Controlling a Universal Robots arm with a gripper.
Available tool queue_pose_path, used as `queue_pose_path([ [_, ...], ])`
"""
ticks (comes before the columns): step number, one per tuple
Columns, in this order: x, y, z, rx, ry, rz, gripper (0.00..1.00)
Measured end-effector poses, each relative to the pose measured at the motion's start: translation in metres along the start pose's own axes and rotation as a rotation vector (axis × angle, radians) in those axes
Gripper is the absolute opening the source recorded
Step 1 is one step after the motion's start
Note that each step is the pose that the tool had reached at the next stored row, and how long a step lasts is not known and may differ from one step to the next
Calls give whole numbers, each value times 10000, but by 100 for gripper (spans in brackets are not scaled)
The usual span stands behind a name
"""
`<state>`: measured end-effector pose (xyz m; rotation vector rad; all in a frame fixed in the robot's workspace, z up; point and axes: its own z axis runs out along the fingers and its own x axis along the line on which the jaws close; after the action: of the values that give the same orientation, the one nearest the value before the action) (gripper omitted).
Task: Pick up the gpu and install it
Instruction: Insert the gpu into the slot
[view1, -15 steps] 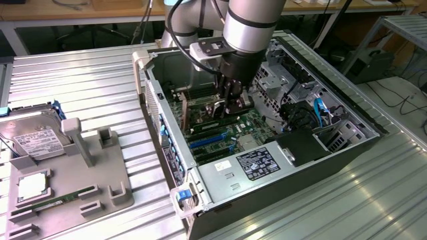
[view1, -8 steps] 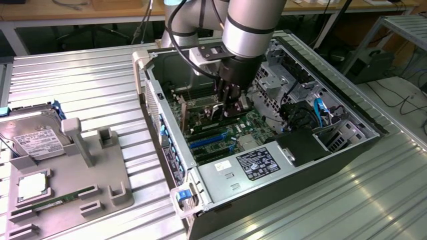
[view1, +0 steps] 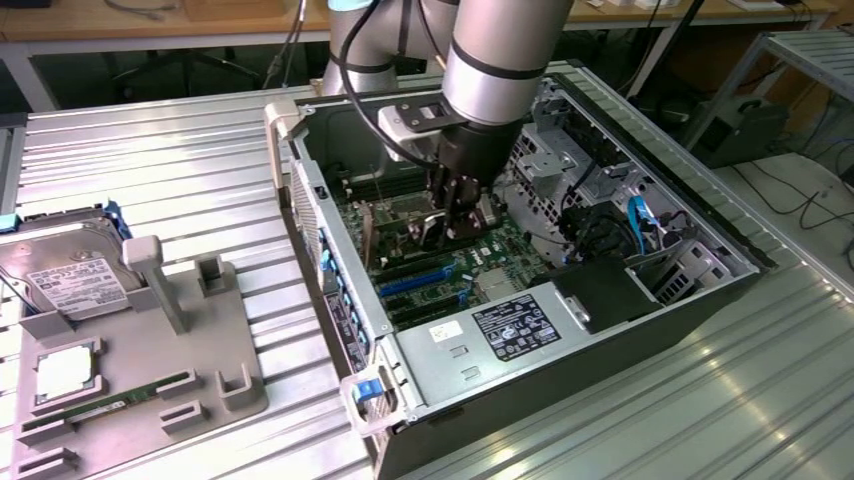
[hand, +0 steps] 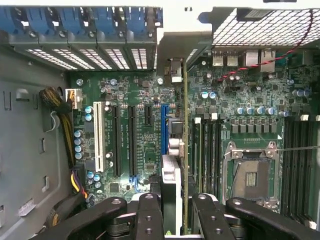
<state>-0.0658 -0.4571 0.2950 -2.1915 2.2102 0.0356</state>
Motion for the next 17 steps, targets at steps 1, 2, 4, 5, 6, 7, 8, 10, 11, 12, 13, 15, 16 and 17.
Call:
queue_pose_path([
  [1,0,0,14,0,0,0,28],
  [2,1,0,30,-1,0,-1,28],
  [4,3,0,65,-6,1,0,28],
  [5,3,0,74,-6,0,-1,28],
  [6,4,0,83,-6,0,-1,28],
  [7,4,1,91,-7,1,0,28],
  [8,5,0,98,-6,0,0,28],
  [10,6,5,110,-8,0,-1,28],
  [11,6,11,118,-9,1,-1,28],
  [12,7,14,128,-10,0,-1,28],
  [13,7,14,136,-12,0,-1,28],
  [15,8,15,154,-13,0,-1,28],
  [16,9,15,162,-14,0,0,28],
  [17,11,16,171,-14,0,1,28],
])
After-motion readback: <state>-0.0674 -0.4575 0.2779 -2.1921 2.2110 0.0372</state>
